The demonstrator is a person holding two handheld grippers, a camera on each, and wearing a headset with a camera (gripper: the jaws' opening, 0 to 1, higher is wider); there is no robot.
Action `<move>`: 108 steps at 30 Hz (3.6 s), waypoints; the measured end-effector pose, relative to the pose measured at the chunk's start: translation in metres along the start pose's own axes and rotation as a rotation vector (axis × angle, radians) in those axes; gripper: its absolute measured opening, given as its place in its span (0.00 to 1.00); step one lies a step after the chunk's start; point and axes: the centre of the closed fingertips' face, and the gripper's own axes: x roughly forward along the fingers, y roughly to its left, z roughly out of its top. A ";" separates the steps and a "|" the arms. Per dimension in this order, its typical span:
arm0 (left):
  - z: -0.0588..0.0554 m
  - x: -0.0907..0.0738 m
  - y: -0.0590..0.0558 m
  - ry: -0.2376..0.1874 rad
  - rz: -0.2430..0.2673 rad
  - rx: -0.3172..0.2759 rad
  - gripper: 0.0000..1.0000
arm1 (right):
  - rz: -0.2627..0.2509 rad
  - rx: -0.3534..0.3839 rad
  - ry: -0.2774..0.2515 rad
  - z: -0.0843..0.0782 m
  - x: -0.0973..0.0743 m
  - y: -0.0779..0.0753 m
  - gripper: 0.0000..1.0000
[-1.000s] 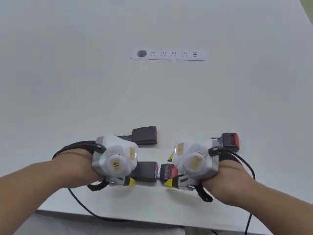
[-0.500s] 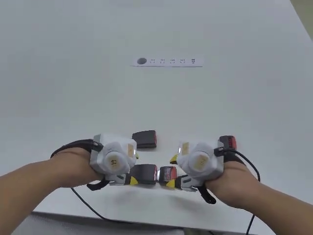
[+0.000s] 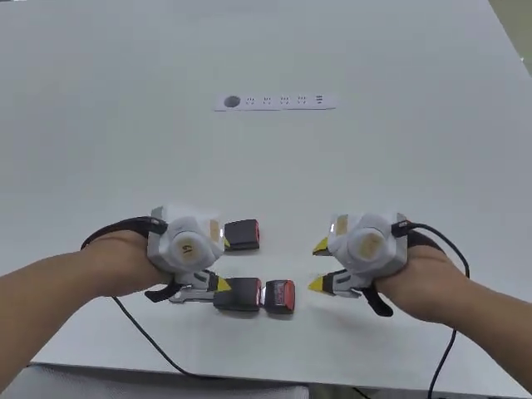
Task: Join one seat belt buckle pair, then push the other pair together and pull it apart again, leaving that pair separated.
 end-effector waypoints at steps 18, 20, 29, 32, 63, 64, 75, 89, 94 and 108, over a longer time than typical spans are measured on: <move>-0.009 0.007 0.040 0.016 0.027 -0.003 0.43 | -0.068 0.016 0.065 -0.054 -0.033 -0.053 0.34; -0.011 0.008 0.043 0.018 0.024 -0.006 0.43 | -0.071 0.026 0.069 -0.057 -0.034 -0.058 0.35; -0.016 0.018 0.058 0.033 0.020 -0.025 0.44 | -0.066 0.032 0.106 -0.078 -0.037 -0.072 0.31; -0.019 0.023 0.058 0.050 0.014 -0.013 0.44 | -0.057 0.032 0.111 -0.084 -0.037 -0.072 0.31; -0.017 0.045 0.062 0.107 -0.059 0.092 0.33 | 0.027 -0.085 0.146 -0.095 -0.033 -0.074 0.32; -0.017 0.046 0.062 0.106 -0.058 0.092 0.33 | 0.027 -0.087 0.148 -0.096 -0.033 -0.074 0.32; -0.020 0.048 0.062 0.118 -0.048 0.121 0.33 | 0.022 -0.097 0.148 -0.085 -0.022 -0.074 0.32; -0.018 0.048 0.061 0.124 -0.044 0.136 0.33 | 0.026 -0.097 0.120 -0.046 0.011 -0.068 0.32; -0.019 0.049 0.061 0.130 -0.047 0.131 0.33 | 0.027 -0.107 0.106 -0.030 0.025 -0.062 0.32; -0.021 0.049 0.061 0.127 -0.042 0.128 0.32 | 0.032 -0.125 0.103 0.006 0.056 -0.058 0.32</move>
